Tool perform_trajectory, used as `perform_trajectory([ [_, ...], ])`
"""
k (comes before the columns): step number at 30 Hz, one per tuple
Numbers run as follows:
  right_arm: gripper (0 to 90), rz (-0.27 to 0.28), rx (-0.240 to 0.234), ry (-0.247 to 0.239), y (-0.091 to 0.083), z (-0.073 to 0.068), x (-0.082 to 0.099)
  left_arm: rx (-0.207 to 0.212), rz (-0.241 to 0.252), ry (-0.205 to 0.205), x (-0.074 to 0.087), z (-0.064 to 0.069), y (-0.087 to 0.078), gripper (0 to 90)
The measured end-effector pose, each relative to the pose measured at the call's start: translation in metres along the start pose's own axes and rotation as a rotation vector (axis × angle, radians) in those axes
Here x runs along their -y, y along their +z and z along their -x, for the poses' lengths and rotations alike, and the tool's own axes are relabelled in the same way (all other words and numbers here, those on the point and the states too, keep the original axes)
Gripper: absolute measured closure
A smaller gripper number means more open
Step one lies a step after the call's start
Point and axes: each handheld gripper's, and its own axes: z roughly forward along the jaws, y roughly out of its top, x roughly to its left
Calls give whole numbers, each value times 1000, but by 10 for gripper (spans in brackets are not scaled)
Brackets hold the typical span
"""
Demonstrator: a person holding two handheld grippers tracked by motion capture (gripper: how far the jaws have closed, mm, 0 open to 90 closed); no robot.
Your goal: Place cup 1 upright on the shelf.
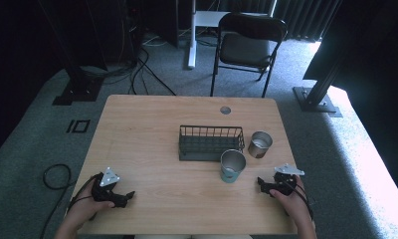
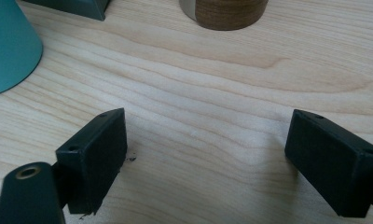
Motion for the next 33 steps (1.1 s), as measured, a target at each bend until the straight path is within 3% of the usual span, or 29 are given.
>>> perform_trajectory([
  [14,124,0,0,0,0,0,0,42,8,59,-21,13,7,29],
  [25,124,0,0,0,0,0,0,66,20,72,-33,20,10,29],
  [33,124,0,0,0,0,0,0,91,29,105,-45,29,15,29],
])
